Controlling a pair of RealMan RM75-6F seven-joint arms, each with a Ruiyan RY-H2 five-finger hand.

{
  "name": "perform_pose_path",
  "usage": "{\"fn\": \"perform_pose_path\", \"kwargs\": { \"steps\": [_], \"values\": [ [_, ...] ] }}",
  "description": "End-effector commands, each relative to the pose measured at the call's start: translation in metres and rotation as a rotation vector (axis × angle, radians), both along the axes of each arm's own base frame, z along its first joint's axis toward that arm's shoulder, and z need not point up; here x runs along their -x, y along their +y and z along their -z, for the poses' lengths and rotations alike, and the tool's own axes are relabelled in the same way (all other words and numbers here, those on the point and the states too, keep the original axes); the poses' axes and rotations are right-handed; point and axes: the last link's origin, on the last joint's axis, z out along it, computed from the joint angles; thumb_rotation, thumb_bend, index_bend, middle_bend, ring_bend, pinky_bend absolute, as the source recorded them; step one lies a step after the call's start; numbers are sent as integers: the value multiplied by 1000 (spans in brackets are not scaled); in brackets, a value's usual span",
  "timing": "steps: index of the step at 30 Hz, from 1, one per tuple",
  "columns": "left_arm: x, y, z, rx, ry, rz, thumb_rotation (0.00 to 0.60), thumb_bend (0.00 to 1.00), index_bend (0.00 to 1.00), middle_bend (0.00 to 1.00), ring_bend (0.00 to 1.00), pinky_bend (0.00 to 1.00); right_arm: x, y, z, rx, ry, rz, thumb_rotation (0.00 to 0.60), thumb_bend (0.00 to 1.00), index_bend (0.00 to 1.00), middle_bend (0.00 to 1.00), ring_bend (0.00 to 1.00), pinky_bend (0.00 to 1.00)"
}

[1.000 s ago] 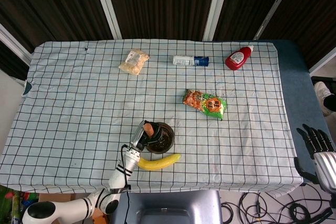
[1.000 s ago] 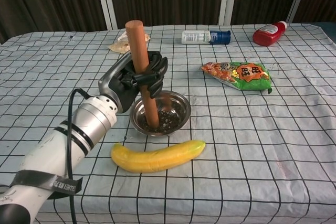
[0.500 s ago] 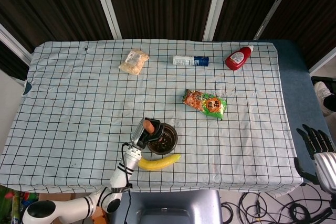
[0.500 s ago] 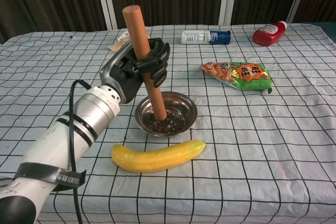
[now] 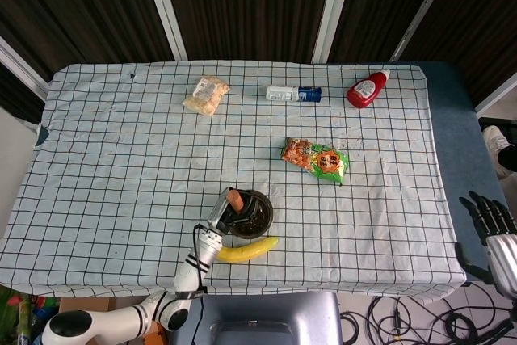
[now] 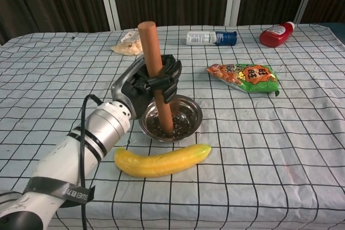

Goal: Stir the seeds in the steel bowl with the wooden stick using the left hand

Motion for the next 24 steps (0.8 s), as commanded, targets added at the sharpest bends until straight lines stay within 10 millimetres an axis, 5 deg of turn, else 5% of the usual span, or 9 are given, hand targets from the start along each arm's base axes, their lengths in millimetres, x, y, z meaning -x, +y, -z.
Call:
{"fn": "perform_pose_path", "kwargs": {
  "steps": [1, 10, 18, 24],
  "values": [
    [1, -2, 3, 3, -1, 3, 600, 980, 981, 1000, 857, 951, 0, 0, -1, 4, -3, 0, 600, 445, 0, 0, 0, 0],
    [-9, 1, -12, -53, -50, 33, 600, 971, 978, 1000, 852, 946, 1, 1, -3, 4, -8, -1, 600, 446, 0, 0, 0, 0],
    [-20, 12, -76, -218, -38, 73, 600, 949, 969, 1000, 851, 943, 0, 3, -3, 2, -10, -5, 600, 445, 0, 0, 0, 0],
    [20, 25, -114, -360, 238, 14, 600, 945, 966, 1000, 850, 944, 0, 4, -4, 6, -14, -8, 600, 445, 0, 0, 0, 0]
  ]
}}
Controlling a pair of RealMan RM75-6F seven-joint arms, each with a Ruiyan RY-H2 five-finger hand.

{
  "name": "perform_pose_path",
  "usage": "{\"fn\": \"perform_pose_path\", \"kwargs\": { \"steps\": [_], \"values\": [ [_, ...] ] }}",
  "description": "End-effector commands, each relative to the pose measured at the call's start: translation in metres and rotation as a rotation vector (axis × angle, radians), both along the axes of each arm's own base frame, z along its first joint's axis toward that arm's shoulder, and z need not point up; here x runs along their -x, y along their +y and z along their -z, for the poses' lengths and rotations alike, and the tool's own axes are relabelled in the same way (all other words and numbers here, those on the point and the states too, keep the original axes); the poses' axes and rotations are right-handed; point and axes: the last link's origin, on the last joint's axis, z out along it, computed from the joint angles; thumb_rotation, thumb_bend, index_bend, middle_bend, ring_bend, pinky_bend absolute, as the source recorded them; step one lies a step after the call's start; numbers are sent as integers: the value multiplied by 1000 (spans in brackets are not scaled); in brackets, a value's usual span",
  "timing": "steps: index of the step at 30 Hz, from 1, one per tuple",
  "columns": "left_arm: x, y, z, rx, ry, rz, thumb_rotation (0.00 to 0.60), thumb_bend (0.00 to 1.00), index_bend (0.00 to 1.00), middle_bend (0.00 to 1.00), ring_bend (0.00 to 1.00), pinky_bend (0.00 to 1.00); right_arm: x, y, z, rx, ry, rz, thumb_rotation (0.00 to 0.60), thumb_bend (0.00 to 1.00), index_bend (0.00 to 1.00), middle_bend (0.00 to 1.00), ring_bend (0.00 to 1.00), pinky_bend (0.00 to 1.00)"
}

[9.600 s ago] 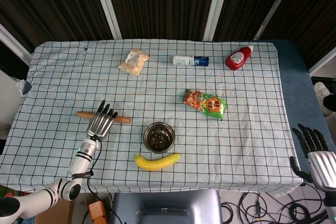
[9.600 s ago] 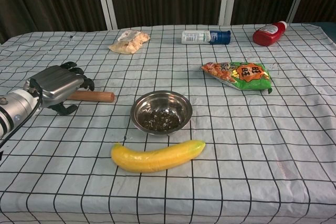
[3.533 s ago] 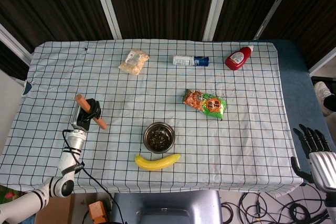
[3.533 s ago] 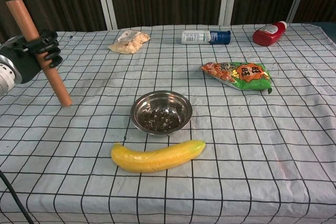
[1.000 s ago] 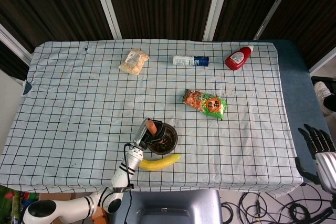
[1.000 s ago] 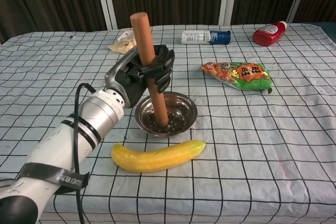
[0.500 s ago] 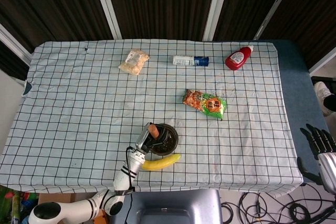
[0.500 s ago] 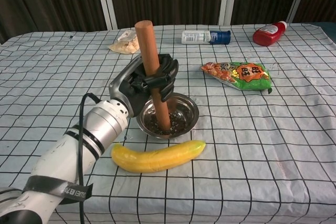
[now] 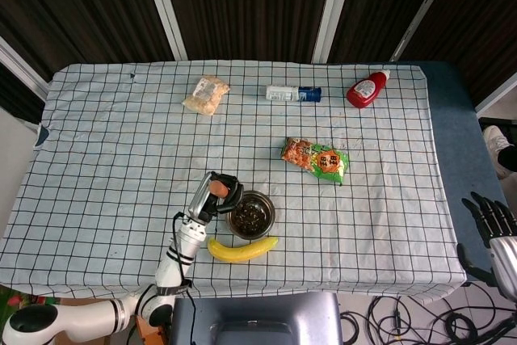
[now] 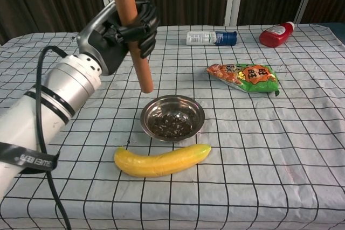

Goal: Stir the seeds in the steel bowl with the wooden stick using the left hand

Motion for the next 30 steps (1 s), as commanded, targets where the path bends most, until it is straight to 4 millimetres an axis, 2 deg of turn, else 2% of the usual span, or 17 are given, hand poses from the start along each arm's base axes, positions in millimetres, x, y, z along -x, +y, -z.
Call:
{"fn": "perform_pose_path", "kwargs": {
  "steps": [1, 6, 10, 13, 16, 21, 24, 25, 26, 28, 30],
  "values": [
    [40, 11, -31, -122, 210, -124, 600, 942, 964, 1000, 850, 945, 0, 0, 0, 2, -1, 0, 600, 445, 0, 0, 0, 0],
    [84, 12, -31, -168, 487, -240, 600, 938, 961, 1000, 850, 952, -2, -1, 4, -13, 7, -5, 600, 445, 0, 0, 0, 0],
    [116, 14, -19, -222, 717, -283, 600, 932, 941, 1000, 836, 943, -2, -2, 7, -23, 17, -4, 600, 445, 0, 0, 0, 0],
    [135, 14, -7, -240, 893, -263, 600, 875, 859, 1000, 779, 892, -2, -3, 8, -26, 17, 1, 600, 445, 0, 0, 0, 0],
    [148, 19, 1, -270, 1035, -238, 600, 785, 794, 986, 728, 842, -2, -3, 7, -26, 17, 0, 600, 446, 0, 0, 0, 0],
    [157, 27, 7, -275, 1126, -230, 600, 652, 745, 948, 678, 787, -2, -1, 5, -22, 13, 0, 600, 446, 0, 0, 0, 0],
    [159, 29, 8, -262, 1147, -224, 600, 535, 658, 842, 571, 687, -1, -1, 4, -17, 10, 1, 600, 445, 0, 0, 0, 0],
    [161, 29, 9, -242, 1156, -224, 600, 501, 622, 785, 519, 639, -1, -1, 3, -16, 9, 2, 600, 445, 0, 0, 0, 0],
    [162, 30, 9, -230, 1163, -224, 600, 450, 548, 670, 414, 544, -1, -1, 3, -16, 9, 2, 600, 446, 0, 0, 0, 0],
    [163, 30, 8, -220, 1178, -218, 600, 395, 435, 529, 280, 428, -1, -1, 3, -17, 9, 1, 600, 446, 0, 0, 0, 0],
    [161, 28, 8, -217, 1175, -213, 600, 364, 365, 466, 222, 385, -1, -1, 3, -16, 9, 1, 600, 446, 0, 0, 0, 0]
  ]
}}
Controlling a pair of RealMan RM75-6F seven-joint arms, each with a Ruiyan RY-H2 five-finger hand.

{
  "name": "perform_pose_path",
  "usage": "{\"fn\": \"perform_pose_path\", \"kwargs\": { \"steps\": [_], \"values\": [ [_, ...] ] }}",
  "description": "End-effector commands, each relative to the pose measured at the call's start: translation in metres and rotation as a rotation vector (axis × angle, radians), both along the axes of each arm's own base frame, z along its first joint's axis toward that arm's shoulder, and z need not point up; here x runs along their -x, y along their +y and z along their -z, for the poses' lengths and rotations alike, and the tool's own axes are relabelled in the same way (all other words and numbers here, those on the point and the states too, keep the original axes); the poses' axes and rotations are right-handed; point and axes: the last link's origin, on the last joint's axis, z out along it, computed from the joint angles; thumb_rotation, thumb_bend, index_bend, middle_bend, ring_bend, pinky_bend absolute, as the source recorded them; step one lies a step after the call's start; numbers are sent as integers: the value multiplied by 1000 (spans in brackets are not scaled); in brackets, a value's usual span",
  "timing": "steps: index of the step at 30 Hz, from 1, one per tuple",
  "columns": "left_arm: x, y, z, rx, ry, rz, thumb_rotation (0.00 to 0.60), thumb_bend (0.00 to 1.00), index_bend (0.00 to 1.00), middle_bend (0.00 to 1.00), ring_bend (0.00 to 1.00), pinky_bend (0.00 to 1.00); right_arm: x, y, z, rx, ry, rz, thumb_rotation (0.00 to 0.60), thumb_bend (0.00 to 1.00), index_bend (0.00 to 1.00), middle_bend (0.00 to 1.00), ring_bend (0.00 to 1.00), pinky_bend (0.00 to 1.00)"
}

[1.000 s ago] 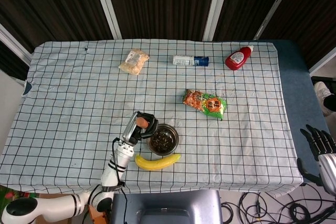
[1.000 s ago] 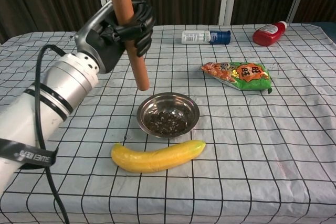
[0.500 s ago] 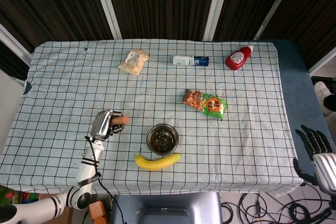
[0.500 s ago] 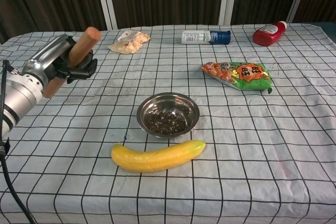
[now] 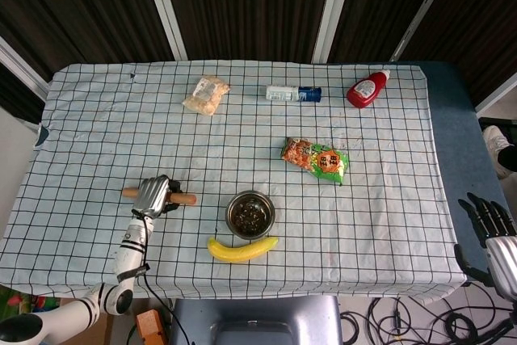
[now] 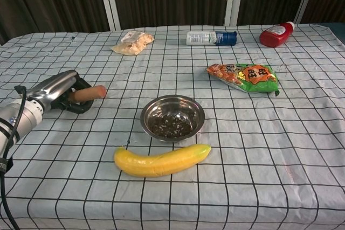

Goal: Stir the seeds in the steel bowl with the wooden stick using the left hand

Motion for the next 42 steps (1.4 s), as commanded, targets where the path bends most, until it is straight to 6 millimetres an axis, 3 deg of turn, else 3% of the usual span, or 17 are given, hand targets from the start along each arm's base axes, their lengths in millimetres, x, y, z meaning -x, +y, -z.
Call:
{"fn": "perform_pose_path", "kwargs": {
  "steps": [1, 5, 17, 21, 25, 30, 32, 34, 37, 42],
  "values": [
    [-2, -1, -1, 12, -7, -1, 600, 348, 343, 447, 209, 378, 0, 0, 0, 1, 0, 1, 600, 445, 0, 0, 0, 0],
    [-5, -1, -4, 22, -45, -10, 600, 300, 321, 432, 198, 368, 0, 0, 1, -3, 2, 0, 600, 446, 0, 0, 0, 0],
    [-4, -8, -16, 70, -6, 16, 600, 295, 259, 344, 147, 319, 0, -1, 0, 5, 0, 3, 600, 446, 0, 0, 0, 0],
    [-10, -17, -27, 62, -21, 55, 600, 292, 237, 326, 128, 242, 0, 0, -1, 7, -1, 2, 600, 445, 0, 0, 0, 0],
    [-10, -39, -56, 52, 29, 147, 600, 307, 152, 212, 32, 95, 1, 0, -2, 13, 0, 4, 600, 445, 0, 0, 0, 0],
    [17, -91, -114, -46, 397, 194, 600, 318, 3, 13, 0, 8, 0, 0, 4, -2, 20, 3, 600, 445, 0, 0, 0, 0],
    [23, -107, -128, -147, 477, 156, 600, 322, 0, 0, 0, 0, -1, 0, 7, -7, 29, 2, 600, 445, 0, 0, 0, 0],
    [31, -124, -134, -220, 488, 113, 600, 325, 0, 0, 0, 0, -2, -1, 11, -11, 42, 5, 600, 445, 0, 0, 0, 0],
    [40, -136, -134, -188, 460, 87, 600, 326, 0, 0, 0, 0, -2, -5, 16, -14, 57, 15, 600, 445, 0, 0, 0, 0],
    [46, -131, -139, -175, 453, 76, 600, 329, 0, 0, 0, 0, -4, -7, 20, -10, 75, 22, 600, 446, 0, 0, 0, 0]
  ]
}}
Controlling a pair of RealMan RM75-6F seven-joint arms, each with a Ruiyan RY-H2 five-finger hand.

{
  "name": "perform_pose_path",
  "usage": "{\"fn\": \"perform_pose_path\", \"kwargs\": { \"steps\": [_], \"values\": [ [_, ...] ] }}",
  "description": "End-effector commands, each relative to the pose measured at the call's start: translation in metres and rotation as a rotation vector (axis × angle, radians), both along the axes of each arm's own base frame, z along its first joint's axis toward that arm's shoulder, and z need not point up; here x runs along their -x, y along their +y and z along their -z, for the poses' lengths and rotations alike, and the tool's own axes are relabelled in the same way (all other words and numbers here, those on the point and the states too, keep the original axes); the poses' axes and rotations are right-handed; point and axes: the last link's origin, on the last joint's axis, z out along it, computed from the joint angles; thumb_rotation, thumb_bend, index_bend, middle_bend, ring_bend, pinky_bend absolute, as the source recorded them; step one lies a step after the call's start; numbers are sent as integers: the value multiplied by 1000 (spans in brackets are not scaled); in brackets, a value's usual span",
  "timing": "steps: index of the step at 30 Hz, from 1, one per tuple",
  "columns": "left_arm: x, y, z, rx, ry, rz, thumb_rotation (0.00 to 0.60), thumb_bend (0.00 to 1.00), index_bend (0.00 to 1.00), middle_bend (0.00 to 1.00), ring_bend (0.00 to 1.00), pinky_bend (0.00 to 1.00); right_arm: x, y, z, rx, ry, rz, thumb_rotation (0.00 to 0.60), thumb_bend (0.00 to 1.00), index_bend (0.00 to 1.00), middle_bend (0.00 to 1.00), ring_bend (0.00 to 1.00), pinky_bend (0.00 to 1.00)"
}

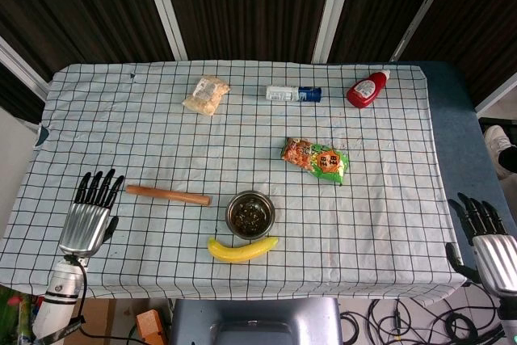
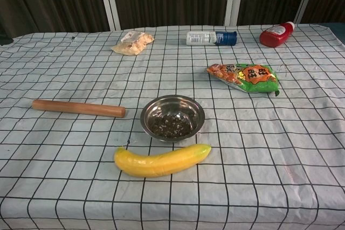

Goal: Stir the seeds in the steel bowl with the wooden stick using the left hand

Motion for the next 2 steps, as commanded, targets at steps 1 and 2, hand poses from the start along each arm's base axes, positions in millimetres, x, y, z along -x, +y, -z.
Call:
{"fn": "perform_pose_path", "kwargs": {
  "steps": [1, 2],
  "values": [
    [16, -20, -6, 65, -62, -66, 600, 329, 0, 0, 0, 0, -1, -1, 3, 2, 6, 3, 600, 446, 0, 0, 0, 0],
    [16, -19, -7, 66, -67, -68, 600, 329, 0, 0, 0, 0, -1, -1, 3, 3, 6, 4, 600, 446, 0, 0, 0, 0]
  ]
}}
